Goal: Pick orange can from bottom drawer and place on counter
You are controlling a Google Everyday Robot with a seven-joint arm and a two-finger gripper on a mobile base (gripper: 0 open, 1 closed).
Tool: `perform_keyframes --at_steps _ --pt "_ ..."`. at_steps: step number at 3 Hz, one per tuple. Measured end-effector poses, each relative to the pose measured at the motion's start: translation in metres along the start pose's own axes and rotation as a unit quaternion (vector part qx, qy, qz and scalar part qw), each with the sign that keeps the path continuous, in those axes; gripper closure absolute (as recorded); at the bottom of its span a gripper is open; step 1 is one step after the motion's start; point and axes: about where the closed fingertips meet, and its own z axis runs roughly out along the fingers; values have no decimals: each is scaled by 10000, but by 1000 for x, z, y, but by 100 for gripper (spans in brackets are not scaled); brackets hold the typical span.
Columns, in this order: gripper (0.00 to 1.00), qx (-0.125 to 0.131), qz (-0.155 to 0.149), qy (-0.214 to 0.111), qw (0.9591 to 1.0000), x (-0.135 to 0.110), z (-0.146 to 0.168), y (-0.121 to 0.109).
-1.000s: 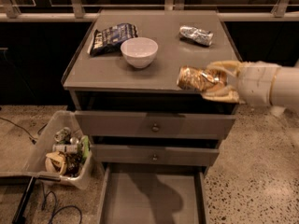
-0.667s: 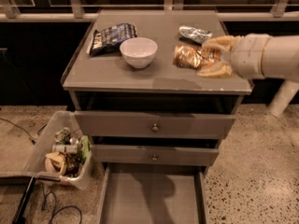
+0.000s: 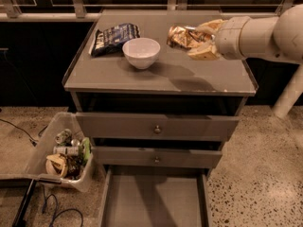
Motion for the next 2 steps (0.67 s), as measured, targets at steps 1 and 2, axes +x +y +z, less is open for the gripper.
perform_keyframes --at_steps 1,2 --pt "100 273 595 77 9978 18 11 -14" --pt "100 511 1051 188 9930 38 10 -22"
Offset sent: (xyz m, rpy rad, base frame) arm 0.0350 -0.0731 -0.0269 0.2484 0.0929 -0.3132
